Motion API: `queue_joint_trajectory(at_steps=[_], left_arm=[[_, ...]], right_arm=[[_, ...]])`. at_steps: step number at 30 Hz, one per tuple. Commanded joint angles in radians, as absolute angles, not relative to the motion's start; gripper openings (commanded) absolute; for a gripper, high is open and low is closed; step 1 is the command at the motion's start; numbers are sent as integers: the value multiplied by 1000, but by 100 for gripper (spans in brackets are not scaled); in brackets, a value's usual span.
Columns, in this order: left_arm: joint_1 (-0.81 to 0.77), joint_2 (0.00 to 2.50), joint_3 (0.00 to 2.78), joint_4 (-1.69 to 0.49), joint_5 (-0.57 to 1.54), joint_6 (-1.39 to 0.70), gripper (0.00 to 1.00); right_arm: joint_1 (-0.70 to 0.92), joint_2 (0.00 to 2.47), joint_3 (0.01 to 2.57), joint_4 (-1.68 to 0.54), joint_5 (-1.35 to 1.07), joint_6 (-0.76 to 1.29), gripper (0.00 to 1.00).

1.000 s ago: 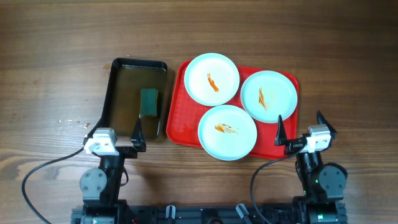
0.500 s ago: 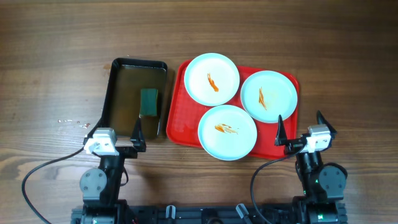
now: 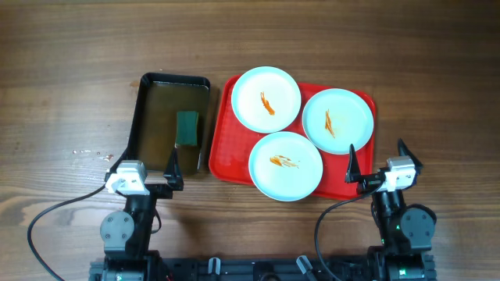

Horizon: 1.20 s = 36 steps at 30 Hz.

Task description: Clean dirty plates on tray and stack at the side

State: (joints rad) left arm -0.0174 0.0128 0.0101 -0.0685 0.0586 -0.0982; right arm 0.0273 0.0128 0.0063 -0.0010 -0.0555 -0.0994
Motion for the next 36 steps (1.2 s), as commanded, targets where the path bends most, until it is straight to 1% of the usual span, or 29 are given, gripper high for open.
queue_joint_trajectory(at_steps=[1, 13, 14, 16, 18, 22, 24, 27, 32, 36], left_arm=[[-9, 3, 6, -72, 71, -93, 100], [-9, 14, 6, -72, 71, -94, 100], [-9, 19, 6, -72, 71, -95, 100], [-9, 35, 6, -72, 70, -142, 100], [-9, 54, 6, -72, 70, -171, 100], [-9, 136, 60, -108, 51, -173, 100], [-9, 204, 114, -144, 51, -173, 100], [-9, 303, 192, -210, 51, -173, 100], [-9, 578, 430, -407, 54, -173, 100], [-9, 787, 655, -591, 124, -173, 100]], right_arm=[[24, 10, 5, 1, -60, -105, 100], [24, 14, 5, 1, -68, -101, 100], [24, 17, 5, 1, -68, -84, 100], [24, 30, 5, 1, -68, 20, 100], [24, 53, 9, -4, -68, 49, 99], [24, 135, 93, -118, -85, 56, 100], [24, 200, 152, -160, -142, 60, 100], [24, 299, 242, -249, -159, 147, 100], [24, 557, 482, -484, -220, 167, 99], [25, 793, 727, -748, -211, 156, 100]])
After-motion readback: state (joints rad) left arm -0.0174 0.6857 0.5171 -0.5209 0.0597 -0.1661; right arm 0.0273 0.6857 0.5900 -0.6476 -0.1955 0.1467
